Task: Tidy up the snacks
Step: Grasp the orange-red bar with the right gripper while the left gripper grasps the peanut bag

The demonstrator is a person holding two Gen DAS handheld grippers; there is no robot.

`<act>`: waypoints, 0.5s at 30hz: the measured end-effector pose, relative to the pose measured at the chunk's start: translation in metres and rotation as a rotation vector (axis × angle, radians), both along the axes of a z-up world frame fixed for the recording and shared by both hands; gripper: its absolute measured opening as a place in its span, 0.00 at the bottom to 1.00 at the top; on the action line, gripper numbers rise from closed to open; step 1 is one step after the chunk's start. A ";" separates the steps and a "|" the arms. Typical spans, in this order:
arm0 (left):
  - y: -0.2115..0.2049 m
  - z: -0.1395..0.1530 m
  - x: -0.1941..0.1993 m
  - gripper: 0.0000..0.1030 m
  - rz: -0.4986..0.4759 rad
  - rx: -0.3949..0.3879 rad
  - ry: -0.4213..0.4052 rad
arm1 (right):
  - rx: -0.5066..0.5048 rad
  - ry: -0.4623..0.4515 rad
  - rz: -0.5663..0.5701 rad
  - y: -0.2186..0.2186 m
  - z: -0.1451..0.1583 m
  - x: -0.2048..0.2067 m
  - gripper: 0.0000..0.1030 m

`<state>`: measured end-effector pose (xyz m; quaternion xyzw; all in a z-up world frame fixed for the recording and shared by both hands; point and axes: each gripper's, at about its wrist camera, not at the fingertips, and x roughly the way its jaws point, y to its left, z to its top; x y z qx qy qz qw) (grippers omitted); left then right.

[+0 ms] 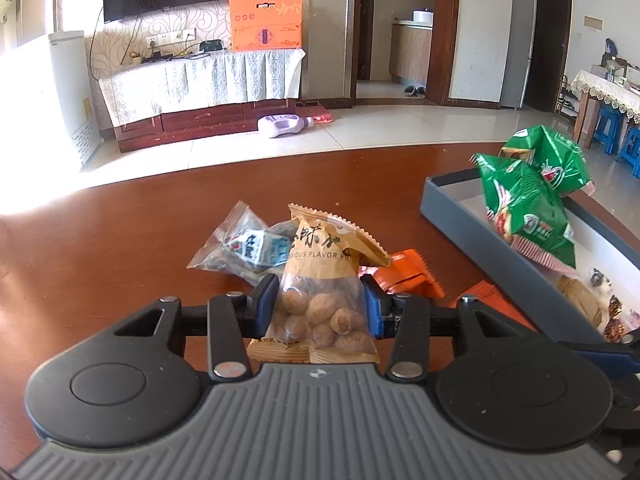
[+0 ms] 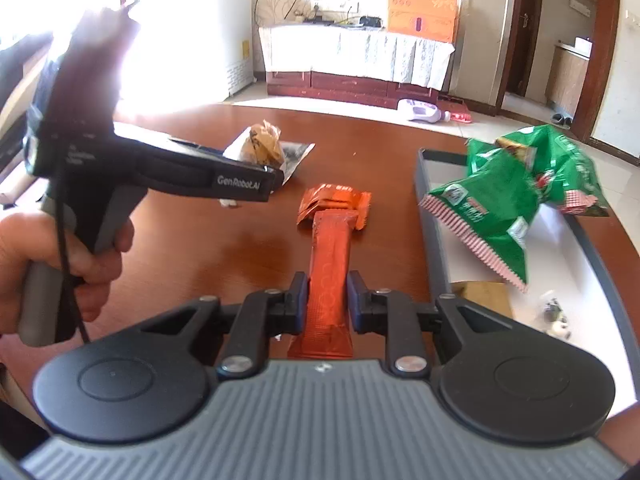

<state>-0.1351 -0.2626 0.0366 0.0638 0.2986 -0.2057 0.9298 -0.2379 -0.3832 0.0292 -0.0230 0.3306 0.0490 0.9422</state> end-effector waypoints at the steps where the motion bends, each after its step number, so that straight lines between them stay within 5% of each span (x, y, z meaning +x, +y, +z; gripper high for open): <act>1: -0.003 0.001 -0.002 0.49 0.001 0.004 -0.005 | 0.006 -0.006 -0.002 -0.002 0.002 -0.003 0.23; 15: -0.027 0.009 -0.015 0.49 0.018 0.028 -0.024 | 0.037 -0.055 -0.001 -0.024 0.026 -0.027 0.23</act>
